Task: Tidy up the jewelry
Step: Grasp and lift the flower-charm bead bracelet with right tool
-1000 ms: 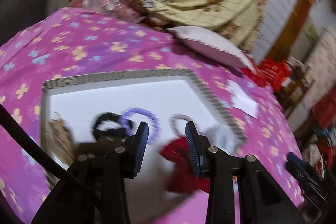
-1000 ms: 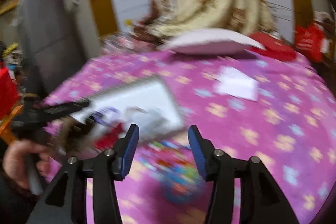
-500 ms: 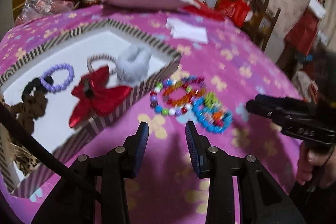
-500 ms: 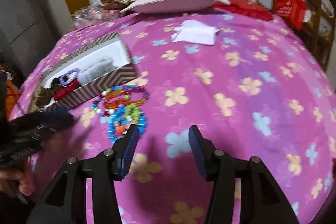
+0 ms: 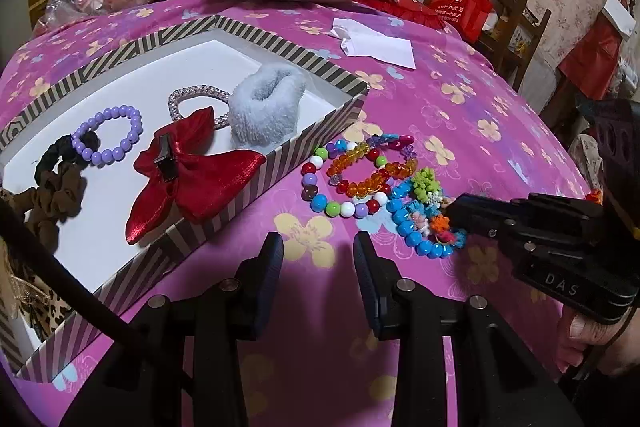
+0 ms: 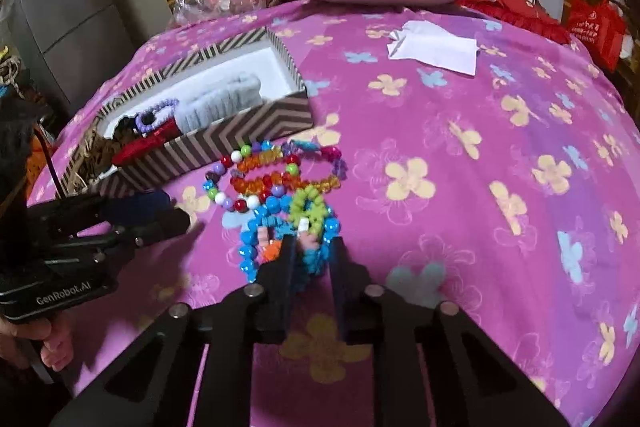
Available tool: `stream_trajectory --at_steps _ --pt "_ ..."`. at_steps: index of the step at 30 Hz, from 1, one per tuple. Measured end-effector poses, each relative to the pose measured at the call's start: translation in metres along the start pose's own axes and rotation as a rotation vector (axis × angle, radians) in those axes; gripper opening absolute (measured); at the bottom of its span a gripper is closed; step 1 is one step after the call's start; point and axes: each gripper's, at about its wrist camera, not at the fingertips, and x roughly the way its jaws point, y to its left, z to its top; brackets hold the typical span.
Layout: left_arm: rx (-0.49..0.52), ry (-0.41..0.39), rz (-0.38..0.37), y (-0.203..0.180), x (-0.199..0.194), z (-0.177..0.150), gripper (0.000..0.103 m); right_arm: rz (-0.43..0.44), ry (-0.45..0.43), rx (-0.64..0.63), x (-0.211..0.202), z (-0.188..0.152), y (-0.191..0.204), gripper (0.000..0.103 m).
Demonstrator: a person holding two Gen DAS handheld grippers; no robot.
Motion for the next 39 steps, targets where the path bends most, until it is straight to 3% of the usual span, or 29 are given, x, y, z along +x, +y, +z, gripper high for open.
stream_trajectory --at_steps 9,15,19,21,25,29,30,32,34,39 --pt "0.062 0.003 -0.066 -0.019 0.003 -0.004 0.035 -0.005 -0.123 0.055 -0.059 -0.013 -0.013 0.006" --pt "0.092 -0.023 -0.128 -0.041 0.010 -0.002 0.035 -0.068 -0.071 0.095 -0.055 -0.020 -0.035 0.006" --pt "0.133 -0.030 -0.125 -0.062 0.022 0.003 0.035 -0.117 -0.005 0.117 -0.043 -0.029 -0.049 0.006" --pt "0.172 0.016 -0.099 -0.072 0.031 0.003 0.035 -0.135 0.013 0.121 -0.040 -0.032 -0.053 0.006" --pt "0.188 0.008 -0.049 -0.072 0.034 0.002 0.035 -0.191 0.035 0.130 -0.037 -0.035 -0.061 0.006" --pt "0.225 0.013 -0.037 -0.073 0.035 0.001 0.035 -0.166 0.026 0.167 -0.037 -0.035 -0.065 0.007" --pt "0.231 0.018 -0.031 -0.073 0.035 0.001 0.035 -0.151 0.021 0.177 -0.037 -0.035 -0.066 0.008" --pt "0.242 0.028 0.011 -0.069 0.030 0.000 0.035 -0.120 0.002 0.191 -0.040 -0.035 -0.066 0.025" --pt "0.234 0.032 0.053 -0.059 0.025 -0.002 0.035 -0.112 -0.015 0.171 -0.042 -0.035 -0.063 0.032" --pt "0.216 0.047 0.083 -0.042 0.016 -0.007 0.035 -0.107 0.023 0.074 -0.035 -0.037 -0.049 0.033"
